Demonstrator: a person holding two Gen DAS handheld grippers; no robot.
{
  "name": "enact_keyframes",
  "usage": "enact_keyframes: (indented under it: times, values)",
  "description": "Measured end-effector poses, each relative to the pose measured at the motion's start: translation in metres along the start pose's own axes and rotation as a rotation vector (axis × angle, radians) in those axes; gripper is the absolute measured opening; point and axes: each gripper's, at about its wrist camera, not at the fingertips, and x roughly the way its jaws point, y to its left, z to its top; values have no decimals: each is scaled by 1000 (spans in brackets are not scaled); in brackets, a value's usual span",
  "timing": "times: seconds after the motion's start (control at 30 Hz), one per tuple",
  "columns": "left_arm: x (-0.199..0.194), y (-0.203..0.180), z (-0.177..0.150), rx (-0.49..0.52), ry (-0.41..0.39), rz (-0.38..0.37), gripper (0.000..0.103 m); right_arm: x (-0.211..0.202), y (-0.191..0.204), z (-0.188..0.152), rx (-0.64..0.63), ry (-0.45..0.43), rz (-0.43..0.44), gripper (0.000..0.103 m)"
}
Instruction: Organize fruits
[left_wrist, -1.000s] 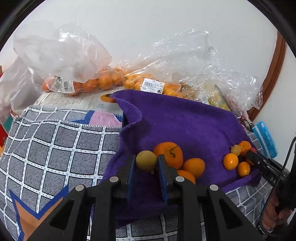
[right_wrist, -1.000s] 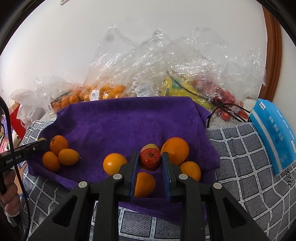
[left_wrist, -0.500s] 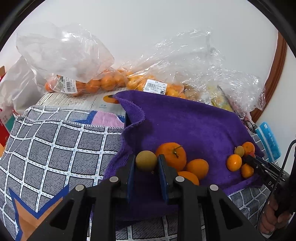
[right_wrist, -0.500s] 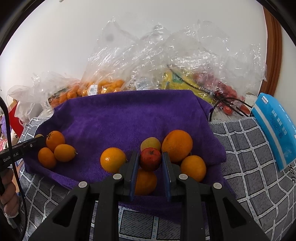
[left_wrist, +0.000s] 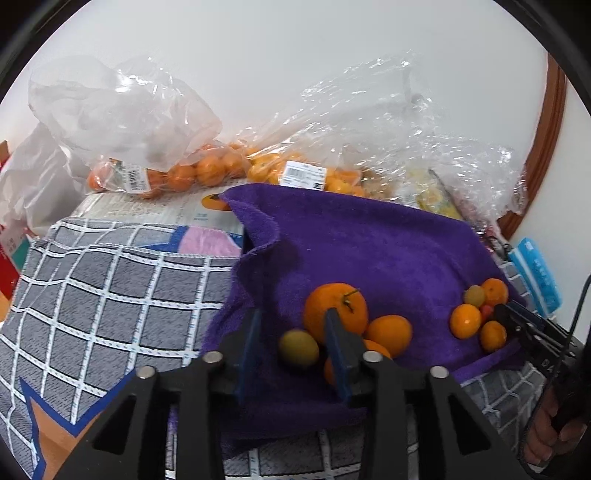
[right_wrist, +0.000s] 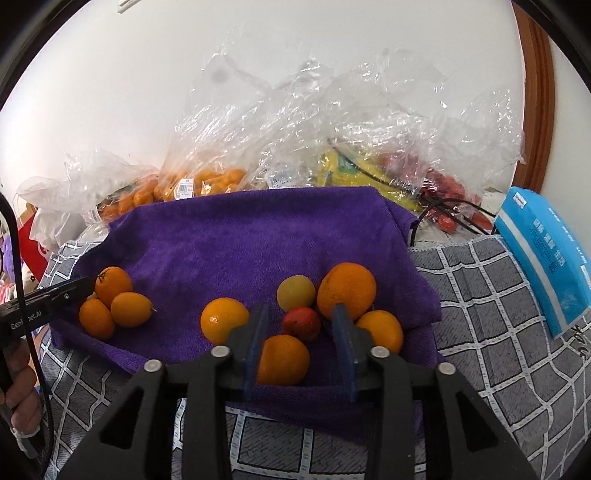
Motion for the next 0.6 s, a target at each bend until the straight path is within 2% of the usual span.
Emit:
enact_keyframes:
  times: [0.13, 0.27, 0.4, 0.53, 0.6]
  values:
    - [-3, -5, -2, 7, -5, -9, 52, -7, 6, 0, -23, -31, -6, 50]
    - [-5, -11, -3, 28, -17, 14, 55, -14, 11, 1, -40, -49, 9, 52]
    - [-10, -13, -3, 35, -34, 38, 58, -19, 13, 5, -53, -24, 49, 54]
    - [-19, -16, 1, 40, -51, 69, 63, -36, 16, 12, -40, -87, 39, 54]
    - [-24, -16, 4, 30, -51, 73, 63, -42, 19, 18, -33, -86, 14, 54]
